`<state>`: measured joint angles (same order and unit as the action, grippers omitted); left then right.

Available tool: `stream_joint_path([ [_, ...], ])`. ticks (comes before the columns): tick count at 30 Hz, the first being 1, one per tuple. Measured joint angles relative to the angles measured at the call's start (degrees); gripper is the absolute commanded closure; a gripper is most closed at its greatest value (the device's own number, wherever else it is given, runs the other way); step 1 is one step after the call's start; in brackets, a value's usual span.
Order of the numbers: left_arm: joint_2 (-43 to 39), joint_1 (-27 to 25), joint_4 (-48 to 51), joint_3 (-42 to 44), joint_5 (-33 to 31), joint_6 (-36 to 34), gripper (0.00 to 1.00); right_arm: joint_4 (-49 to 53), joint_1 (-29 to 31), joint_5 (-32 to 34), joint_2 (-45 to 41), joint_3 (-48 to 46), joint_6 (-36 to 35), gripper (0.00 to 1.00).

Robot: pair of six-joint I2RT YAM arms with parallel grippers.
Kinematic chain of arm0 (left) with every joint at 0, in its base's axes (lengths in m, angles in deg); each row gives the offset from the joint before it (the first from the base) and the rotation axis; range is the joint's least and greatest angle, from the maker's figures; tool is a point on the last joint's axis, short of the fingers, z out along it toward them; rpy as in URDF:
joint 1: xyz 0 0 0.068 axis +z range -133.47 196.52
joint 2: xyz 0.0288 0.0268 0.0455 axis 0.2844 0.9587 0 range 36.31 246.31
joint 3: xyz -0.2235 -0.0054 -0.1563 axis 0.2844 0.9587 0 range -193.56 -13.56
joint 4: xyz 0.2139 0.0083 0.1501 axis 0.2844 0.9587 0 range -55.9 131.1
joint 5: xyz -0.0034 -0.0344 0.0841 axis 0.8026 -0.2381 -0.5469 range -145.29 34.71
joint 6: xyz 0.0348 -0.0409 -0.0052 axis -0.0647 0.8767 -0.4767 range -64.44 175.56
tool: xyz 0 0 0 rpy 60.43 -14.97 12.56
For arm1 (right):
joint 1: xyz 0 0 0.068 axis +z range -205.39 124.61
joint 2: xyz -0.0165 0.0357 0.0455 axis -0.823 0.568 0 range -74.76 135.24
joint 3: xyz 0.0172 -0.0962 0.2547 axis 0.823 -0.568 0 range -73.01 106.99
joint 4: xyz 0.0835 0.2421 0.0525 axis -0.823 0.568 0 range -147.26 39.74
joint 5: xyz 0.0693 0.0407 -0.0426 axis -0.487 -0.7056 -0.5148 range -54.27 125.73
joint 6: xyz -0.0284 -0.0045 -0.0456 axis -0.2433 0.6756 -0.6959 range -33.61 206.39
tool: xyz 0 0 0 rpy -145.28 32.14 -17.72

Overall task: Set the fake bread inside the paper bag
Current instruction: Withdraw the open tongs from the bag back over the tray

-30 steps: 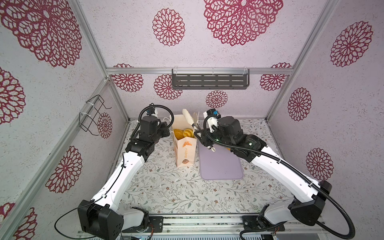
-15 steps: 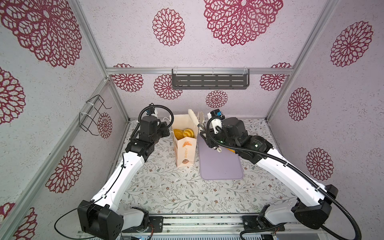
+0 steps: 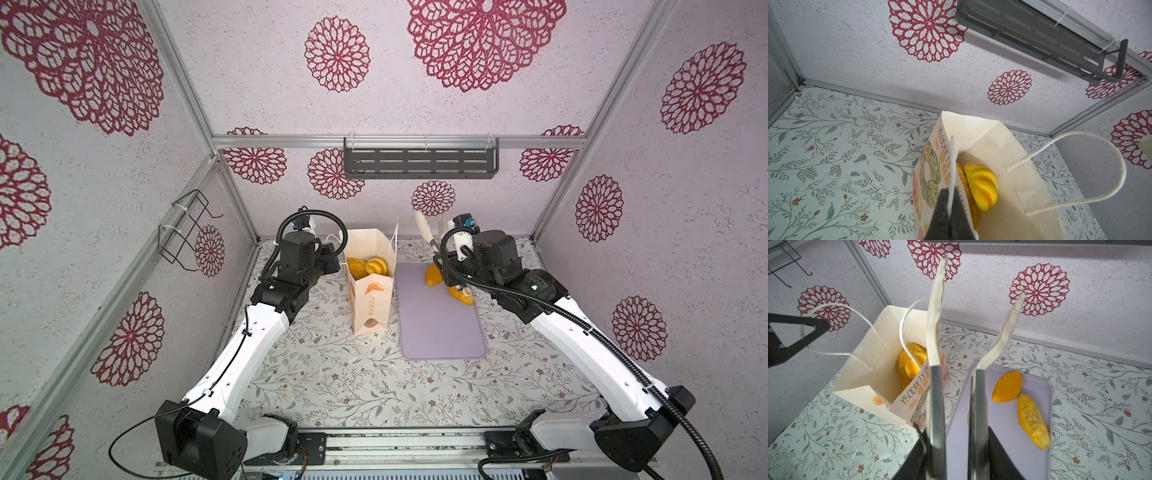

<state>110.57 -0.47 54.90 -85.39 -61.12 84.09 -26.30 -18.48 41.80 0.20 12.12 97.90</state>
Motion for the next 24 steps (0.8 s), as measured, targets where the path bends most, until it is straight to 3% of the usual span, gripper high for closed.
stream_joint_path([
  [14,0.0,0.0,0.0,0.0,0.1,0.0,1.00,0.1,-2.1,8.6,-4.1,-7.6,-10.1,0.61],
  [24,0.0,0.0,0.0,0.0,0.0,0.0,1.00,2.8,-9.0,7.1,-3.3,-11.2,-14.2,0.62],
])
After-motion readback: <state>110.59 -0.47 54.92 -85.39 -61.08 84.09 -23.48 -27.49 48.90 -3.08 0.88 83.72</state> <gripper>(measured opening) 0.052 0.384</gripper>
